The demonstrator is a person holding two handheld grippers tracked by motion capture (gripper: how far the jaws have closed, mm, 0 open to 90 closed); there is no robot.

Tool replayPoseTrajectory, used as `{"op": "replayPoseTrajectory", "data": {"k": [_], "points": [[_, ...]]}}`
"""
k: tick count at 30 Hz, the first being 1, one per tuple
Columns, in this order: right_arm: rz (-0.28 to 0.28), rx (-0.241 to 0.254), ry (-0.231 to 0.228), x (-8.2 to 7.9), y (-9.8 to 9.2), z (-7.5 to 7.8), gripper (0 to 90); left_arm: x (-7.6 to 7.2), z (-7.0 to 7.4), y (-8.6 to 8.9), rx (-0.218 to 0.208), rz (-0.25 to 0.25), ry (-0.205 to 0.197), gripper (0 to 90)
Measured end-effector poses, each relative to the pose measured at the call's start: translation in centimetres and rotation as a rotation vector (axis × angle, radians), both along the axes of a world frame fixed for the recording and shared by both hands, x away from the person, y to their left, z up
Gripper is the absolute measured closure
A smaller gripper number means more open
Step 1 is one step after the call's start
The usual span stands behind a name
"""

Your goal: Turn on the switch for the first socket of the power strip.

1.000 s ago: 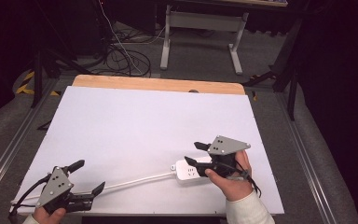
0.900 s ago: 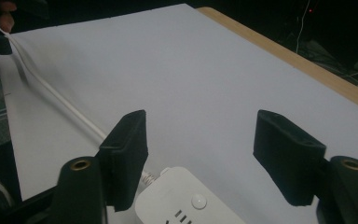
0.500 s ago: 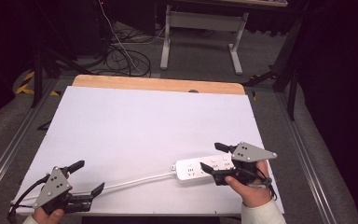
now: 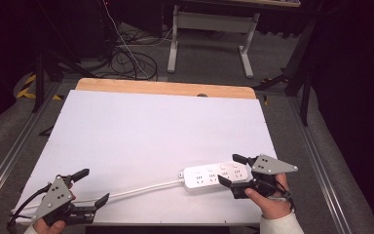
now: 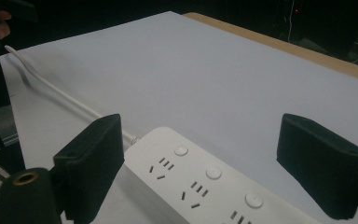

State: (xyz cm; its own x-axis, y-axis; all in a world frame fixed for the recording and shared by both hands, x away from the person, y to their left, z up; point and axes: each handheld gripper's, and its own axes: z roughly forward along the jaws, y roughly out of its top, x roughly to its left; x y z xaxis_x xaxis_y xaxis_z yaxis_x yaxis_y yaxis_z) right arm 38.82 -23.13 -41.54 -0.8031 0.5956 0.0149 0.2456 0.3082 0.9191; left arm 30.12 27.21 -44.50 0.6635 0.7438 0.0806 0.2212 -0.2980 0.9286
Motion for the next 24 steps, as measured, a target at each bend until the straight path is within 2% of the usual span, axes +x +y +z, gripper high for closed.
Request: {"op": "replayPoseTrajectory", "data": {"k": [4, 11, 16, 21, 24], "points": [[-0.004, 0.013, 0.005, -0.1, -0.8, -1.1, 14.1, 0.0, 0.0, 0.0, -0.012, -0.011, 0.004, 8.5], [-0.013, 0.001, 0.009, -0.2, -1.4, -2.7, 14.3, 0.0, 0.0, 0.2, -0.04, -0.007, 0.013, 8.5], [-0.025, -0.002, 0.015, -0.4, -1.8, -3.9, 12.4, 0.0, 0.0, 0.3, -0.03, -0.012, 0.002, 8.5], [-0.044, -0.042, 0.012, -0.5, -1.7, -4.6, 11.0, 0.0, -0.1, 0.3, -0.019, -0.011, -0.003, 8.5], [-0.044, -0.069, 0.026, -0.5, -1.5, -5.6, 10.6, 0.1, -0.1, 0.3, -0.032, -0.012, 0.003, 8.5]]}}
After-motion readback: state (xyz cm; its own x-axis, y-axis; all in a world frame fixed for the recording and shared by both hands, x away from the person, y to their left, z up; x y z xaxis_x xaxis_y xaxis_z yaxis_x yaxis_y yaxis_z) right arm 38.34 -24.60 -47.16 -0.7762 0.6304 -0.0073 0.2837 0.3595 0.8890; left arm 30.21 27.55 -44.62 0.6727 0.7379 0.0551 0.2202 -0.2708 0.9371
